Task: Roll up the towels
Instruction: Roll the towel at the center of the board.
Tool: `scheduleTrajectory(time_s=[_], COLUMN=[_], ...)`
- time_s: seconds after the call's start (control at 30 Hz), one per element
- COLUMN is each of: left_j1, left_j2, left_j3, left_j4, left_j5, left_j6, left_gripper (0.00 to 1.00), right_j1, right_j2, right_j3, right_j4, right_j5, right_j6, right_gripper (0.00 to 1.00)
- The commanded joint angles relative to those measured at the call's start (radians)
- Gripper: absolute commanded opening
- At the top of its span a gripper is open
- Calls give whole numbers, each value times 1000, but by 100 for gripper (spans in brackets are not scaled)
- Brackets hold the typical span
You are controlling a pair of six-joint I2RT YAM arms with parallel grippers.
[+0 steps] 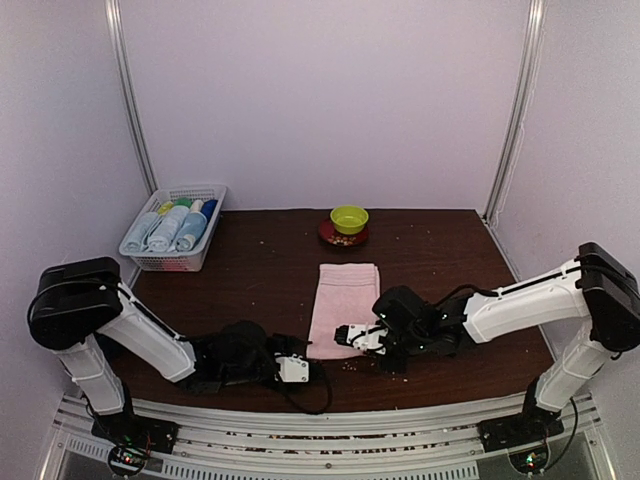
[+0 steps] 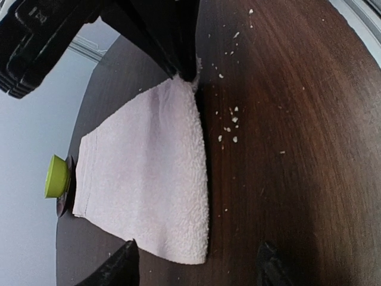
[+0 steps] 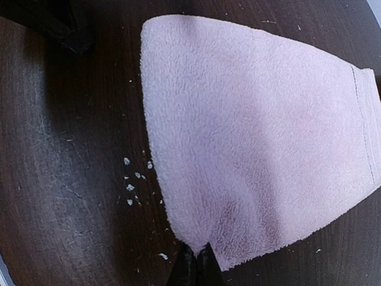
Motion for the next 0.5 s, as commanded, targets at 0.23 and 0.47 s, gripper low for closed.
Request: scheduleTrajectory(time_s=[0.23,0.47], left_j1=[-26,-26], left_j2=[178,182], left_j3=[99,120], left_j4=[49,-46], left_j5=[-195,-173], left_j6=[5,-10], left_gripper=[54,34], right_j1=[-30,-40], right_j2=[27,9], right_j3=[38,40], right_j4=[-53,-59], right_j5=[-52,-51], right_j6=[24,25], right_gripper=[0,0])
